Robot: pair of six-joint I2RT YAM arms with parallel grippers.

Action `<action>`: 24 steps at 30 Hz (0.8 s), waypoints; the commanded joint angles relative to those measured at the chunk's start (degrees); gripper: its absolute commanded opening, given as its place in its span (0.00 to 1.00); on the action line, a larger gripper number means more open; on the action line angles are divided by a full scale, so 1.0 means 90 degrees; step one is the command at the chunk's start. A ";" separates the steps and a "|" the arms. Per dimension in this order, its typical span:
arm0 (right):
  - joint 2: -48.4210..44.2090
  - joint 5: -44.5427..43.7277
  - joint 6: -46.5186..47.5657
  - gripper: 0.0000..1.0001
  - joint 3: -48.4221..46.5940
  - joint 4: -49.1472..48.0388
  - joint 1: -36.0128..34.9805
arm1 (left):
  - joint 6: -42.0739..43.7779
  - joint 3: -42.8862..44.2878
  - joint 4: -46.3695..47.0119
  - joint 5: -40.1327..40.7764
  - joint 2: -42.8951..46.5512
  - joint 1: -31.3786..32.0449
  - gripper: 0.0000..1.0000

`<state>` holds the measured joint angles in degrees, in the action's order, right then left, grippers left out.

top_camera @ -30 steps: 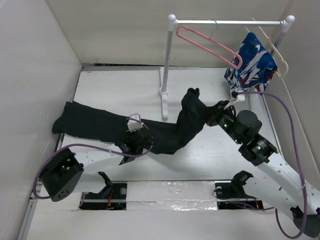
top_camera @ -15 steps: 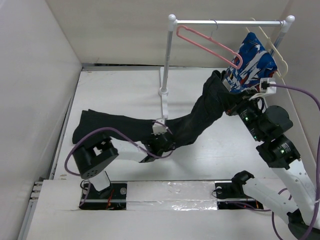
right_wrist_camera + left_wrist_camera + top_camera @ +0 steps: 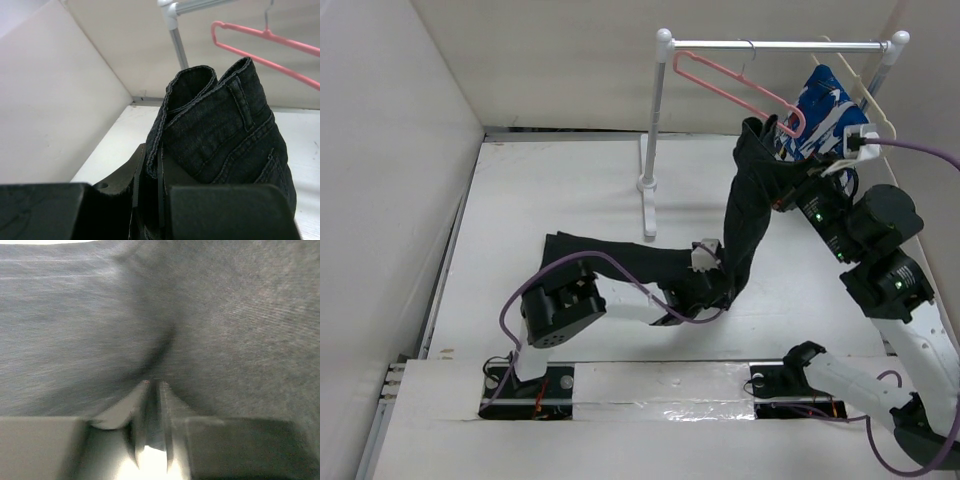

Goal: Place the trousers on the hanger
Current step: Fold the trousers at the center of the board.

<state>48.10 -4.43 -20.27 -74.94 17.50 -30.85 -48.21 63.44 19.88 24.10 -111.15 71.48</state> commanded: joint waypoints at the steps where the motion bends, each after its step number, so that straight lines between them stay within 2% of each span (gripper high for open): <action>1: 0.0425 0.0189 0.0123 0.00 -0.0559 -0.0840 -0.0281 | 0.0102 -0.0658 -0.0187 0.0408 0.1030 -0.0422 0.15; 3: 0.0661 0.0219 0.0153 0.00 -0.0609 -0.0986 -0.0448 | 0.0141 -0.1138 -0.0284 0.0602 0.2015 -0.0812 0.22; 7: 0.1266 0.0043 0.0192 0.00 -0.0765 -0.1260 -0.0907 | 0.0219 -0.2261 -0.0957 0.1179 0.4172 -0.1583 0.24; 8: 0.1567 0.0033 0.0202 0.00 -0.0891 -0.1309 -0.1101 | 0.0248 -0.2389 -0.1123 0.1248 0.5153 -0.1749 0.24; 10: 0.1920 -0.0045 0.0250 0.00 -0.1067 -0.1397 -0.1298 | 0.0346 -0.2633 -0.1524 0.1317 0.6125 -0.2257 0.26; 11: 0.2086 -0.0103 0.0251 0.00 -0.1155 -0.1436 -0.1502 | 0.0511 -0.2683 -0.1612 0.1317 0.6980 -0.2385 0.26; 14: 0.3012 -0.0172 0.0241 0.00 -0.1487 -0.1757 -0.1970 | 0.0620 -0.2528 -0.2410 0.1569 0.8205 -0.2689 0.27; 17: 0.3667 -0.0279 0.0221 0.00 -0.1673 -0.1963 -0.2381 | 0.0620 -0.2157 -0.2881 0.1833 0.8861 -0.2747 0.26; 21: 0.5082 -0.0202 0.0027 0.00 -0.2092 -0.2422 -0.3006 | 0.0639 -0.1698 -0.3379 0.1932 0.9439 -0.2747 0.26; 22: 0.5772 -0.0153 -0.0051 0.00 -0.2384 -0.2442 -0.3240 | 0.0659 -0.1581 -0.3419 0.1932 0.9556 -0.2747 0.26; 24: 0.6469 0.0032 -0.0110 0.11 -0.2765 -0.2287 -0.3504 | 0.0698 -0.1502 -0.3594 0.2038 0.9879 -0.2747 0.26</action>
<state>100.25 -6.13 -19.33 -94.85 3.64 -58.52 -43.51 46.94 -7.97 40.14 -25.06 46.78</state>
